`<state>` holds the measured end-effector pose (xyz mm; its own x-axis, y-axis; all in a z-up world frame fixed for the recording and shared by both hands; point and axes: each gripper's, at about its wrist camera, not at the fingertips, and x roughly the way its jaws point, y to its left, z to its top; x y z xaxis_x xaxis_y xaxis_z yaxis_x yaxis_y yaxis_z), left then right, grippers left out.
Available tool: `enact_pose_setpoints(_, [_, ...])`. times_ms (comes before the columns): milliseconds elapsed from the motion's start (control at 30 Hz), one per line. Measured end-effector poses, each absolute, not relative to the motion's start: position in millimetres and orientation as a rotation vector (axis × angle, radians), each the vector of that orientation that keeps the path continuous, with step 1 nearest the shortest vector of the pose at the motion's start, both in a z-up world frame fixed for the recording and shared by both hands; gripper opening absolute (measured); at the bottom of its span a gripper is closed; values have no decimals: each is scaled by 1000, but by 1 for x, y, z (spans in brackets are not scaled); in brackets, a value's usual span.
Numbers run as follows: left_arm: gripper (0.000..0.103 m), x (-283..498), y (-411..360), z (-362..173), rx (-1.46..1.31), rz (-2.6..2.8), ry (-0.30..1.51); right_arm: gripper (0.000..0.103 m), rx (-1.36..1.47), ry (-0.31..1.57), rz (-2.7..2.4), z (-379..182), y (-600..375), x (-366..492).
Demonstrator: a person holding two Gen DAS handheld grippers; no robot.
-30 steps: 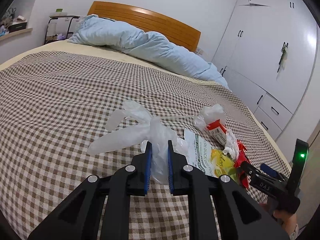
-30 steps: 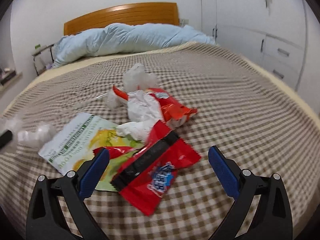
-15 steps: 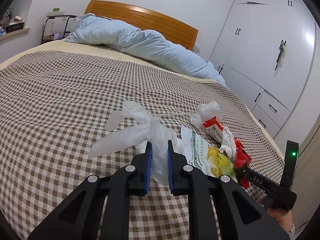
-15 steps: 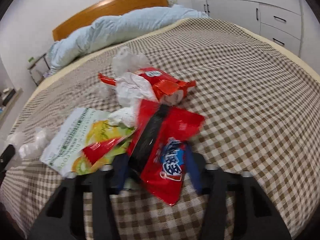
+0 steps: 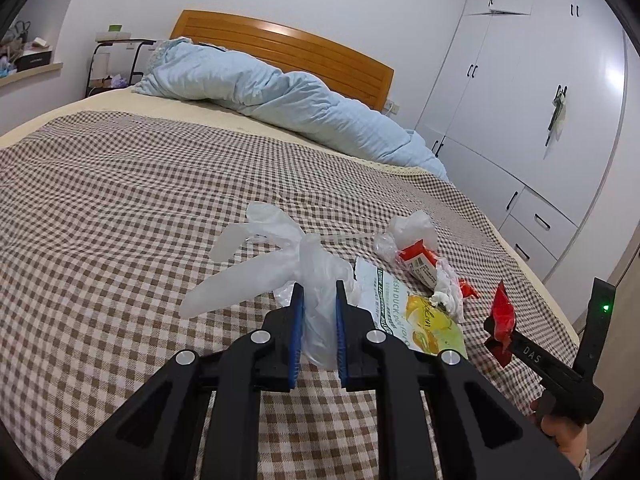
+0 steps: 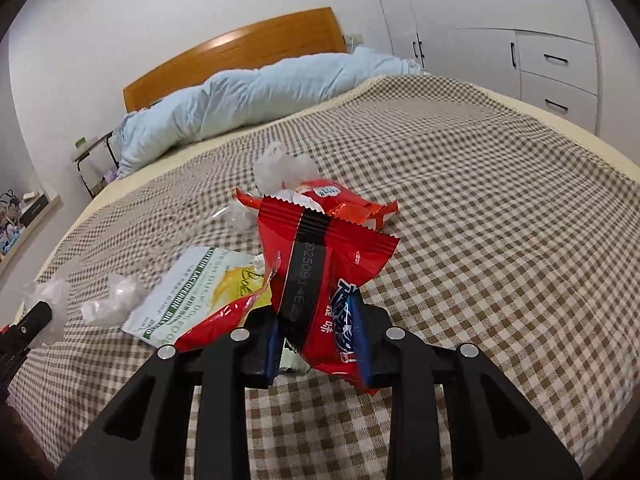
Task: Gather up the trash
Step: 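Carry the clear glove and red wrapper down to the floor bin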
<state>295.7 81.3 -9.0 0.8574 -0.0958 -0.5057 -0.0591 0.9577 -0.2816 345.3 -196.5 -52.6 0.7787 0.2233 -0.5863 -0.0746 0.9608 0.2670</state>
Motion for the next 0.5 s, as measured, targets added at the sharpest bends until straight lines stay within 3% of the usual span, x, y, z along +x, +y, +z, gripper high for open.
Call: enact_pose_setpoints(500, [11, 265, 76, 3, -298, -37, 523, 29, 183, 606, 199, -34, -193, 314])
